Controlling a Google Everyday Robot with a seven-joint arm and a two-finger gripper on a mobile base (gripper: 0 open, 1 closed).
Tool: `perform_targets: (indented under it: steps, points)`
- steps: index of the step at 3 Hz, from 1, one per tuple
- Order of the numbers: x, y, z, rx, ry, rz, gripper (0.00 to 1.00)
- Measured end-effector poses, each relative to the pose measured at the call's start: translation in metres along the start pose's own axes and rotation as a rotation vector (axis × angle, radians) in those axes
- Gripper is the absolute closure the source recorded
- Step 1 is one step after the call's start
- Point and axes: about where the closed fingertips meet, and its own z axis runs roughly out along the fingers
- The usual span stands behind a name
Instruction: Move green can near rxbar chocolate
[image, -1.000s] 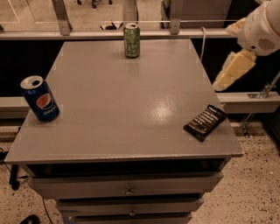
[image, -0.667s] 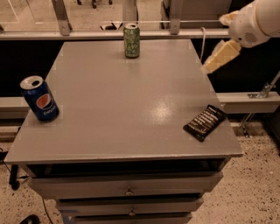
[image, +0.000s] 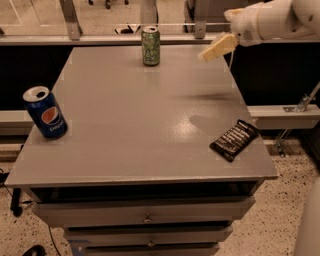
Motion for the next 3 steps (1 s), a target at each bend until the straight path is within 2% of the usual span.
perform_targets:
  steps: [1,2,3]
  points:
    - [-0.013,0.006,0.045,-0.041,-0.068,0.052,0.00]
    - [-0.016,0.023,0.086,-0.083,-0.067,0.099,0.00]
    - [-0.015,0.039,0.115,-0.088,-0.065,0.152,0.00]
